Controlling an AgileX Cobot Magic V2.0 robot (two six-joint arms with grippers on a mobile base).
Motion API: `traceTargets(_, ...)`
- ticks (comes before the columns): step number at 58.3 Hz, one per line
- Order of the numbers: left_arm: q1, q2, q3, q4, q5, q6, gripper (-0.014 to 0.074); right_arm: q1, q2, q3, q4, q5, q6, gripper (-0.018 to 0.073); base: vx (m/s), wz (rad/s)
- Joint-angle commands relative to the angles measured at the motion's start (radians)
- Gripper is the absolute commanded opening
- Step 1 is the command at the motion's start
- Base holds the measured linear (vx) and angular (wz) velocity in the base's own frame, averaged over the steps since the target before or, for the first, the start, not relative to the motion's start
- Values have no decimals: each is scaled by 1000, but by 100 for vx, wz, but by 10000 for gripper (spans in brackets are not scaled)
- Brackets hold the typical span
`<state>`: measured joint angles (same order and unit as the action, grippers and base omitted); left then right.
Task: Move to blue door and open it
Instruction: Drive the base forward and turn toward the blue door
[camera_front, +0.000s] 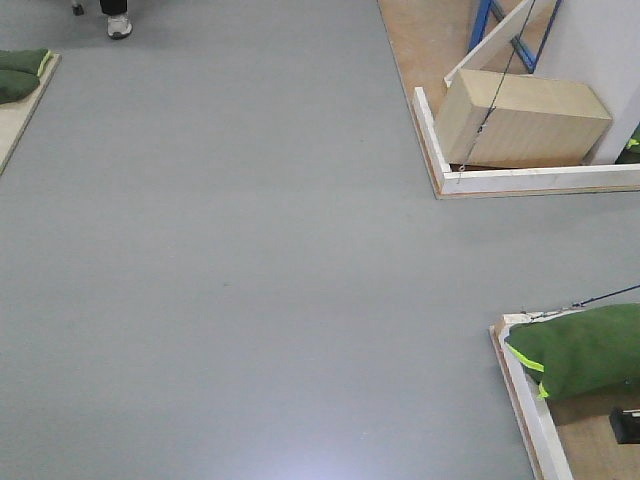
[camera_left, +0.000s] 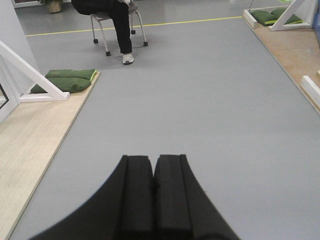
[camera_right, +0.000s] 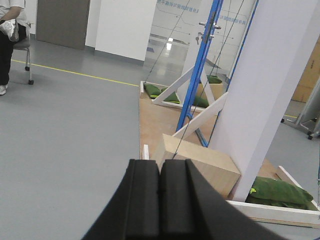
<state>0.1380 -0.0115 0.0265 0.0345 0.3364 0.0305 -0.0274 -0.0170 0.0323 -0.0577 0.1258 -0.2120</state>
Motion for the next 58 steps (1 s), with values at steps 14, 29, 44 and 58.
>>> traceTargets(14, -7, -17, 4, -5, -86, -2, 70, -3, -11, 17, -8, -83, -7, 2, 2, 0)
traceTargets(29, -7, -17, 4, -5, -86, -2, 70, -3, -11, 17, -8, -83, -7, 2, 6, -2)
traceTargets(44, -7, -17, 4, -5, -86, -2, 70, -5, -12, 17, -8, -83, -7, 2, 15, -5)
traceTargets(58, -7, -20, 4, -5, -86, -2, 70, -6, -13, 17, -8, -83, -7, 2, 20, 3)
